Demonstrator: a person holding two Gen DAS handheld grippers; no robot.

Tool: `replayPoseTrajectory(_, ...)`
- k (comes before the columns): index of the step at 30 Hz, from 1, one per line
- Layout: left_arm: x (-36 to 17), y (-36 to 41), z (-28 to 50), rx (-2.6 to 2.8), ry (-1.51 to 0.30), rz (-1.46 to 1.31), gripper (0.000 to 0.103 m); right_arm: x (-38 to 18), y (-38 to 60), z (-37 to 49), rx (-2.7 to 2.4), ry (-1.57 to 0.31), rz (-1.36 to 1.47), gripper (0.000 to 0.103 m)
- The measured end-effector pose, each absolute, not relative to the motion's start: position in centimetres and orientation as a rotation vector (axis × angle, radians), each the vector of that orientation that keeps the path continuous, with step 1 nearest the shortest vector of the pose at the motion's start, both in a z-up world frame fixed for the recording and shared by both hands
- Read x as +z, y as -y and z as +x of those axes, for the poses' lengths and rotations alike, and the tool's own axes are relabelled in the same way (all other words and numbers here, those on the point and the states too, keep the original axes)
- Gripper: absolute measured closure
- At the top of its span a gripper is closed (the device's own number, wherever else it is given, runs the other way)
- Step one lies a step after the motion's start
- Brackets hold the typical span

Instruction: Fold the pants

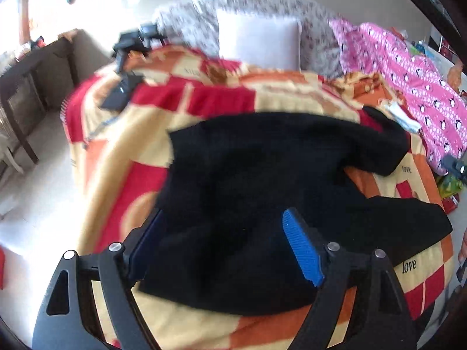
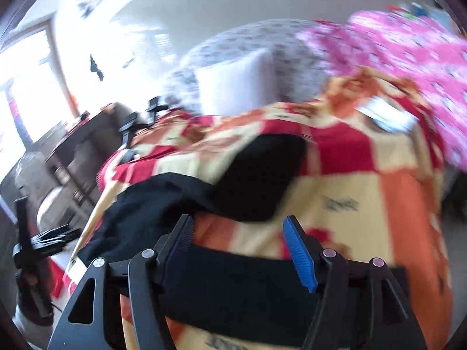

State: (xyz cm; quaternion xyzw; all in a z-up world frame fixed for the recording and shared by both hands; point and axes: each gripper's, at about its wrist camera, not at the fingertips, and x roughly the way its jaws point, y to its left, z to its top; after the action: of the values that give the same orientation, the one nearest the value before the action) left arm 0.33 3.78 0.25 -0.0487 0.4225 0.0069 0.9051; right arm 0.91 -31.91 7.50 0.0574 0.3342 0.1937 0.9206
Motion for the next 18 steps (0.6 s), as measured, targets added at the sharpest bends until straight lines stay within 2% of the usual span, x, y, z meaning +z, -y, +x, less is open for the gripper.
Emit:
replayPoseTrajectory(5, -2.6, -3.5, 4.2, 0.034, -0.936, -0.131, 0.021, 7.2, 25.2, 4.9, 0.489, -0.681, -0.006, 0.031)
replayPoseTrajectory(11, -4.0, -4.0, 6.2, 0.077, -0.948, -0.148, 0.021, 4.7, 19.7, 9.5, 0.508, -0.727, -0.167, 0.03)
replayPoseTrajectory(18, -4.6, -4.0, 7.3, 0.096, -0.951, -0.12, 0.021, 1.8, 18.5, 13.0, 0.482, -0.78, -0.249, 0.03)
